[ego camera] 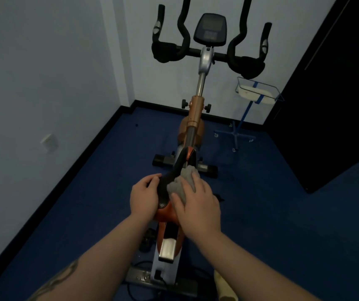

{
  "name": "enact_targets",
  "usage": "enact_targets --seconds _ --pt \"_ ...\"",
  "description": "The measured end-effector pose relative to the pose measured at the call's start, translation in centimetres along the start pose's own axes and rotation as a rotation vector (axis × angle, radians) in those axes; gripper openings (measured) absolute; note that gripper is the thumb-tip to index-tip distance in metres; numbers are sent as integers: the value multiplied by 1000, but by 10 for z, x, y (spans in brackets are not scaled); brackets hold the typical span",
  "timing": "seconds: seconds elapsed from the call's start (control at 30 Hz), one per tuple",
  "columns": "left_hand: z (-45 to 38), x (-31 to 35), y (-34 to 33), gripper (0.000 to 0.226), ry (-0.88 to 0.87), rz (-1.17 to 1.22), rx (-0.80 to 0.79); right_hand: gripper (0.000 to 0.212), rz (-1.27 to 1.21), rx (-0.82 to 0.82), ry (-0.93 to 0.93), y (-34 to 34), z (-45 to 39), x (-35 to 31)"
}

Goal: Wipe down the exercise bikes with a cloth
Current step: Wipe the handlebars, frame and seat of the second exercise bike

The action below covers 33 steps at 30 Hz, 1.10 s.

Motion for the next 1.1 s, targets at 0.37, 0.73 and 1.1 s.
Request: enact_targets --seconds 0.37,0.73,1.1 --pt "1 2 -2 23 -40 -13 -16 67 -174 -69 52 -1 -25 9" --pt "3 3 -2 24 -61 -17 13 60 -418 -257 -415 -12 -39 37" --pt "10 0 2 29 -3 83 237 66 -197 -173 -375 -20 -54 27"
Point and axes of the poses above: each hand's wrist, its own z-axis away from the middle knuckle, its own y-axis out of the back of the hand, x = y × z, the point moved 4 cm from there along -z, towards the middle knuckle, and after that the axes turned 9 degrees about z, right-handed, at the moved point
